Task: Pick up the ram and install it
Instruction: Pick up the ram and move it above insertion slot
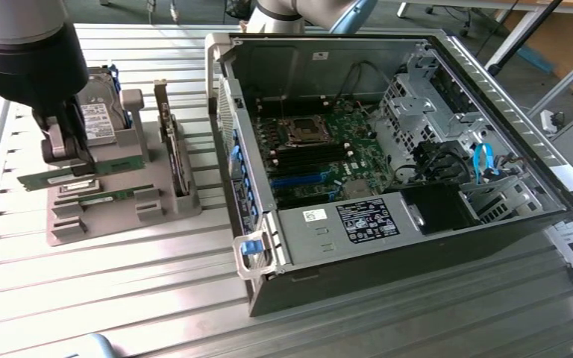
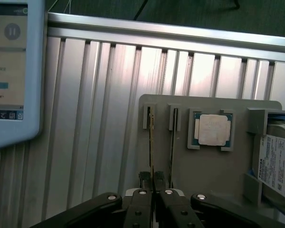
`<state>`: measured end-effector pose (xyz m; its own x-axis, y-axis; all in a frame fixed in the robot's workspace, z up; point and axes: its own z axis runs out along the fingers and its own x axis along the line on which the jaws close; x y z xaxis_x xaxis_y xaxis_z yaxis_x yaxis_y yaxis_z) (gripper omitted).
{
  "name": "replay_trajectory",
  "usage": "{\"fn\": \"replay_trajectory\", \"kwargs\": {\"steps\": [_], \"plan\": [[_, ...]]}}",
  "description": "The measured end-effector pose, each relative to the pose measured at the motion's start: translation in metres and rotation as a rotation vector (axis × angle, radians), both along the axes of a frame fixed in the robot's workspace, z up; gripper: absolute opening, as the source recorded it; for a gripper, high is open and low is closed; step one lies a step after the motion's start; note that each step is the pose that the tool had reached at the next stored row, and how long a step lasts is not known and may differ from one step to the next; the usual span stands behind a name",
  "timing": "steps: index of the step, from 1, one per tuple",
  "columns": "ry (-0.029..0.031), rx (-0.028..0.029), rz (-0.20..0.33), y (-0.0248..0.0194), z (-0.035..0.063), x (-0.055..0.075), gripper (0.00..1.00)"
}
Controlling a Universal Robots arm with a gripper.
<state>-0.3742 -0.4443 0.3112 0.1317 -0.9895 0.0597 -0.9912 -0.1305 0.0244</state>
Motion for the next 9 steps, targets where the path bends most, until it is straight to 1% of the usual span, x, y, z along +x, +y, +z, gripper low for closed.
{"fn": "replay_trajectory", "kwargs": {"steps": [9], "plan": [[-0.0001,0.0001,0.000,0.0000,0.0099,0.0000,0.13]]}}
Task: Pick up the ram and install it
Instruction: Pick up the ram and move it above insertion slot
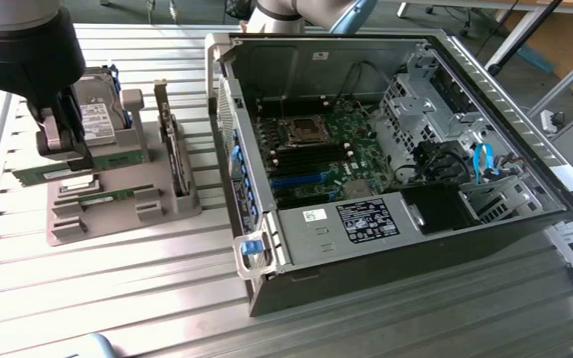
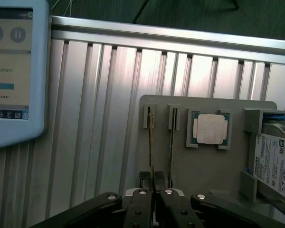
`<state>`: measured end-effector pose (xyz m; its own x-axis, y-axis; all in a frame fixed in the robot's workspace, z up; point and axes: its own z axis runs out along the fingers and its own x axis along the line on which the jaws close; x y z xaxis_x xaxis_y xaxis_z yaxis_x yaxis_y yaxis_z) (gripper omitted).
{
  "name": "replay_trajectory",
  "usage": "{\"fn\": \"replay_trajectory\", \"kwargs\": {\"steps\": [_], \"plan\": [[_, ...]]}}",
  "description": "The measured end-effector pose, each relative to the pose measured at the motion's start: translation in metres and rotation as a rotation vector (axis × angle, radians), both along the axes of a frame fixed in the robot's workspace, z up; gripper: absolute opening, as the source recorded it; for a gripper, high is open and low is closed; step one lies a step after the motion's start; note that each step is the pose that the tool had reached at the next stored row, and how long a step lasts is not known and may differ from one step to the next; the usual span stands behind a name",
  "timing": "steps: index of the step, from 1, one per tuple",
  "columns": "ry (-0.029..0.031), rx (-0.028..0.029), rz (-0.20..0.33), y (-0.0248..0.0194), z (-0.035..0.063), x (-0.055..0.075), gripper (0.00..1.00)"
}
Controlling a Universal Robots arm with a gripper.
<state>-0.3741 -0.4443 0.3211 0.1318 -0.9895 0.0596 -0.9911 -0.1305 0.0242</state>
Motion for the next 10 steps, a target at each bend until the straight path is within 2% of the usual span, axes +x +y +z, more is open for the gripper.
{"fn": "replay_trajectory", "kwargs": {"steps": [10], "plan": [[0.0001,-0.0001,0.000,0.0000,0.0098,0.0000,0.13]]}}
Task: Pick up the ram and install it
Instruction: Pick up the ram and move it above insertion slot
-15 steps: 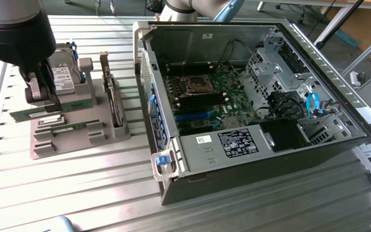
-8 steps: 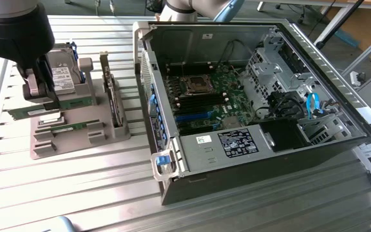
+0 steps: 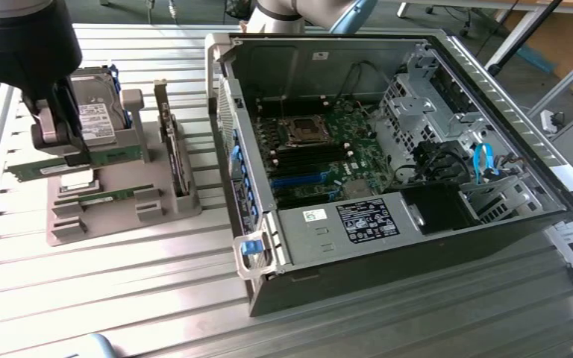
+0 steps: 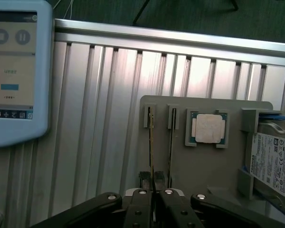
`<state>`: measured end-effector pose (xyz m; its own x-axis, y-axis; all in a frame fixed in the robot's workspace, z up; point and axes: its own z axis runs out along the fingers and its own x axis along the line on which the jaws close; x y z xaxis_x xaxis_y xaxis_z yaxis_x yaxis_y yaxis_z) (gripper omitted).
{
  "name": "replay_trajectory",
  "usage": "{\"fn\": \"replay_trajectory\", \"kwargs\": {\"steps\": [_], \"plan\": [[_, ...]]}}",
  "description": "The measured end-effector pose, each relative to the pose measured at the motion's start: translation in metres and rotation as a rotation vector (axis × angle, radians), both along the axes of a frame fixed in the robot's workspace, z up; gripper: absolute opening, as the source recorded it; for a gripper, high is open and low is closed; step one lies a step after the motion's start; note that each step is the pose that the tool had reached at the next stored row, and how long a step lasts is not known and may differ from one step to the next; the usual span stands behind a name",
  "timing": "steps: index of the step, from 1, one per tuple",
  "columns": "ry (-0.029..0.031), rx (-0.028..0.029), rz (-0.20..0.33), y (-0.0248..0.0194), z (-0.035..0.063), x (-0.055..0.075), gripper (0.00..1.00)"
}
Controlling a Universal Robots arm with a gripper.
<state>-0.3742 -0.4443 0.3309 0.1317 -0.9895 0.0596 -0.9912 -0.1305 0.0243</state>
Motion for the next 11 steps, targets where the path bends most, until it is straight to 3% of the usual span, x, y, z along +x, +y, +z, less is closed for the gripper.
{"fn": "replay_trajectory", "kwargs": {"steps": [11], "plan": [[-0.0001,0.0000,0.000,0.0000,0.0081,0.0000,0.13]]}}
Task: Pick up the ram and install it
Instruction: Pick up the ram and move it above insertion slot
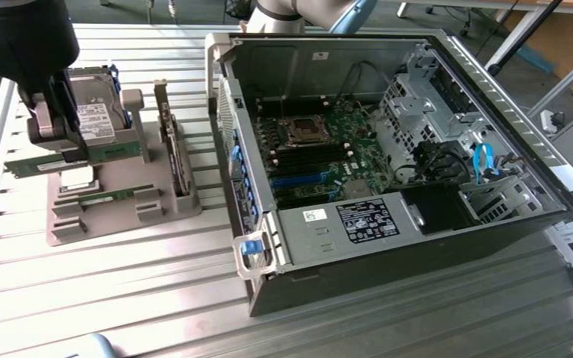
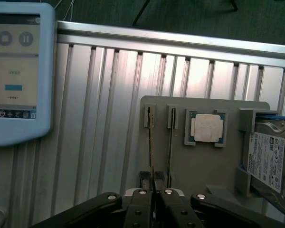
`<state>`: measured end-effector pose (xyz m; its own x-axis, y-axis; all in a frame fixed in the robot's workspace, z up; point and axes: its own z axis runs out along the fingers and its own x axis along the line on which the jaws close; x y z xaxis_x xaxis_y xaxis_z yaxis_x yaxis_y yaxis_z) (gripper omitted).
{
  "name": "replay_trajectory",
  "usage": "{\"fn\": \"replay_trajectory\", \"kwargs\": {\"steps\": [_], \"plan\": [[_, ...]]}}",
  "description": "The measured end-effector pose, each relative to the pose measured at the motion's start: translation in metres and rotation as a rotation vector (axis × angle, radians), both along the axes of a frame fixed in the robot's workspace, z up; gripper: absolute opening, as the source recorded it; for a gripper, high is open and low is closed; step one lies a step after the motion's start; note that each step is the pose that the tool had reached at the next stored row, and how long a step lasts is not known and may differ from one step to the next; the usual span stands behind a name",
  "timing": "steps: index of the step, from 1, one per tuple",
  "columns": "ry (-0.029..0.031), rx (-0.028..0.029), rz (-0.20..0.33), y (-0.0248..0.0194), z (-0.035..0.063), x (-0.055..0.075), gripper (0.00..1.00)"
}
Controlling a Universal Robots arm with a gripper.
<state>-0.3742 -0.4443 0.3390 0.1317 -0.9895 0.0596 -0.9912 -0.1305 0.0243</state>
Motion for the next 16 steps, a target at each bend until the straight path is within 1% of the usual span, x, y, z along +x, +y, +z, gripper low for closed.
{"fn": "replay_trajectory", "kwargs": {"steps": [10,16], "plan": [[0.0000,-0.0001,0.000,0.0000,0.0086,0.000,0.13],[0.0001,0.0000,0.000,0.0000,0.0181,0.000,0.13]]}}
